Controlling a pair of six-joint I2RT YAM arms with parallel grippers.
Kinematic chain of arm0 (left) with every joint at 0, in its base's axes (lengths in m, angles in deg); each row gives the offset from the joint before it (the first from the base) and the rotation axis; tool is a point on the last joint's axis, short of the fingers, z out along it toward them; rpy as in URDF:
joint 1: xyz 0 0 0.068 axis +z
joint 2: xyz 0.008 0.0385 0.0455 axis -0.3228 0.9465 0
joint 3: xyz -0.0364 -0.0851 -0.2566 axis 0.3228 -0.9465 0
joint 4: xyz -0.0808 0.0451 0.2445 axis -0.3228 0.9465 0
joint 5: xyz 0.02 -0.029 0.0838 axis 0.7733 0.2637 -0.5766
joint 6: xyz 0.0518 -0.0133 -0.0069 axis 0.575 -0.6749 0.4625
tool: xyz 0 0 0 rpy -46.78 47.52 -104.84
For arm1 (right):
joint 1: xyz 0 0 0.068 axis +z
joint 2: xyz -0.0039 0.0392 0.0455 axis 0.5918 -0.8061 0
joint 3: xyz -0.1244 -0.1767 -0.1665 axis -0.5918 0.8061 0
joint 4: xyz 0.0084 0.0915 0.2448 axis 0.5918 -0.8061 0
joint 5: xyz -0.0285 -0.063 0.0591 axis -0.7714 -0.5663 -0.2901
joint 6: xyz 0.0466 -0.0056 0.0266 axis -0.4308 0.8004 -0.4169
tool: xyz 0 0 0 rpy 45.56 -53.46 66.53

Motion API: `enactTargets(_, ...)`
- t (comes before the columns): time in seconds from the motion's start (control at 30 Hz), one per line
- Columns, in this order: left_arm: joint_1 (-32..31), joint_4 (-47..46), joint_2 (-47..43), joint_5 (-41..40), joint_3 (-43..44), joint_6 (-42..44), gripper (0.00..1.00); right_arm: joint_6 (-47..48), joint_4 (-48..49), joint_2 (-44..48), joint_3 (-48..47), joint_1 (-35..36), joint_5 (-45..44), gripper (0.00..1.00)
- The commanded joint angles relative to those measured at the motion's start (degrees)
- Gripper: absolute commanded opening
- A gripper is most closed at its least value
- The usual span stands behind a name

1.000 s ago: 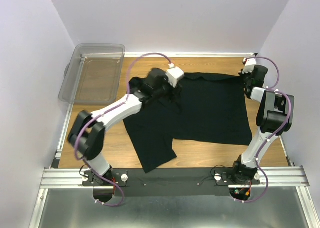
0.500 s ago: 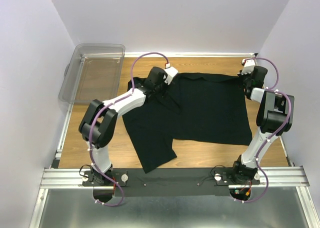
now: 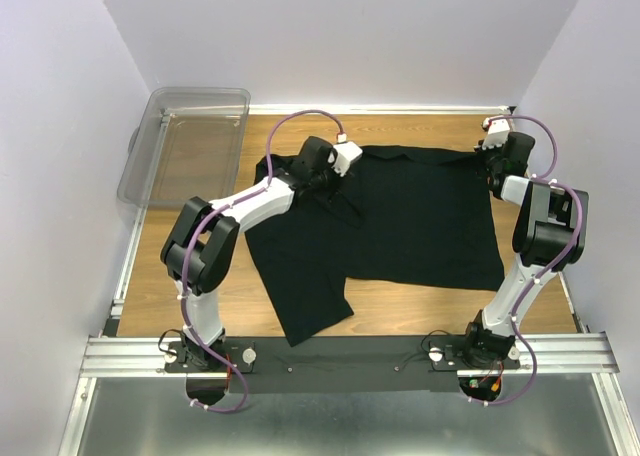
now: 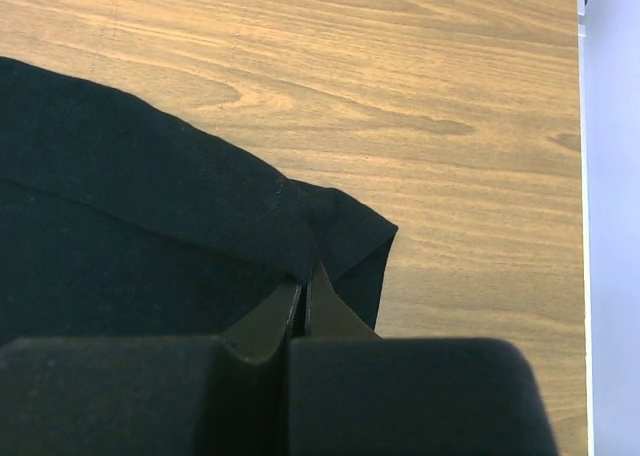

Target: Fold and stack the t-shirts

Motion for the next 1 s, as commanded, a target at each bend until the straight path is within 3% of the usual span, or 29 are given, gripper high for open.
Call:
enactTargets(0.0,-2.60,-3.34,-2.63,10.75,-3.60,-8.57,0.66,0.31,-0.87,-0.38,0.06,-0.48,1.47,0.00)
enactTargets(0.27,-10.33,-5.11,0.88,3.99,-2.12,-13.14,0.65,-0.39,-1.14,-1.00,-0.29,-0.48,1.74,0.01)
enactTargets(0.6,-12.36,-1.86,5.45,-9.80,1.49,-15.34,0.64,-0.31,-1.40,-1.18,-0.55,-0.48,1.74,0.01)
enactTargets(0.97,-12.80,-0.27,9.23,-8.49,3.60,-14.73,0.57,-0.57,-1.58,-1.26,-1.08,-0.48,1.56,0.01)
